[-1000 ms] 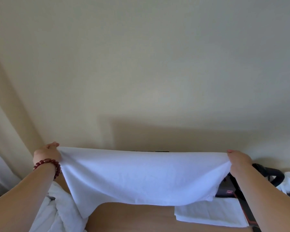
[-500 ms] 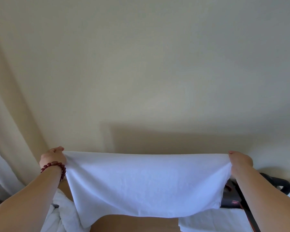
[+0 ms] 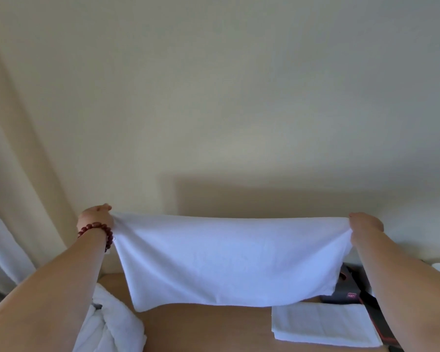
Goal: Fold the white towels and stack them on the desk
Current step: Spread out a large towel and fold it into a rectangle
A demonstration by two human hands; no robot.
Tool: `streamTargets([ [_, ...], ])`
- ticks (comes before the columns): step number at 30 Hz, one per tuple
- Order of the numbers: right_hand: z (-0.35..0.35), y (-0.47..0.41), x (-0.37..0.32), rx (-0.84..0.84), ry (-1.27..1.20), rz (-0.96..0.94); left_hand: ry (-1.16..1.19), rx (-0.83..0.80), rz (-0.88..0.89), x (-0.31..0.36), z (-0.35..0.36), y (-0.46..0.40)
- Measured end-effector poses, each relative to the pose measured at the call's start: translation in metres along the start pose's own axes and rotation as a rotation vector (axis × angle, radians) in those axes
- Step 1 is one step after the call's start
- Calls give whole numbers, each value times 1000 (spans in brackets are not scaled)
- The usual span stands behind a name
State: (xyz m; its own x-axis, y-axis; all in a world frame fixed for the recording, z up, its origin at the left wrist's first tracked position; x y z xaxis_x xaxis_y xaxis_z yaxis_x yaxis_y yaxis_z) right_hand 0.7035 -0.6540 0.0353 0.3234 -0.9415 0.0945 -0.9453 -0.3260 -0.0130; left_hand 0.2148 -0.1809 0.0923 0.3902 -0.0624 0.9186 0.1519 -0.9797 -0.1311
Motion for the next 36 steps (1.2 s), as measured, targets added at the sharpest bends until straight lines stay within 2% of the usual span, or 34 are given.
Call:
streamTargets([
  [7,-27,3,4,42,-6,-34,50,-30,9,8,-13,-2],
  [14,-23,10,15,22,-35,-11,48,-114,79,16,-23,4],
  [24,-14,16,24,24,-19,-11,124,-82,29,14,-36,8],
  [31,-12,18,20,9,-43,7,3,-83,98,11,-30,1],
  [36,-21,15,10,28,-98,-24,-19,-4,66,3,-32,-15],
])
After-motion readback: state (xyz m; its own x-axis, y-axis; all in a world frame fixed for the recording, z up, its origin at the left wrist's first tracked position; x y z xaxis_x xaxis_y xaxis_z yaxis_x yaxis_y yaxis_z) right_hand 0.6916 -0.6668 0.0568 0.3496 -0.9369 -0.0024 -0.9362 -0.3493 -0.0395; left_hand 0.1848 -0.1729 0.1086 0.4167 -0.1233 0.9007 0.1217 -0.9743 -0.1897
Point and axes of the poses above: each hand's wrist, its own y-axis away from the middle knuckle, its own z-axis out of the palm, x = y × z, the point moved 4 cm from there along -y, towards the middle knuckle, and after that the axes turned 6 degrees about x, right-handed, at the moved point
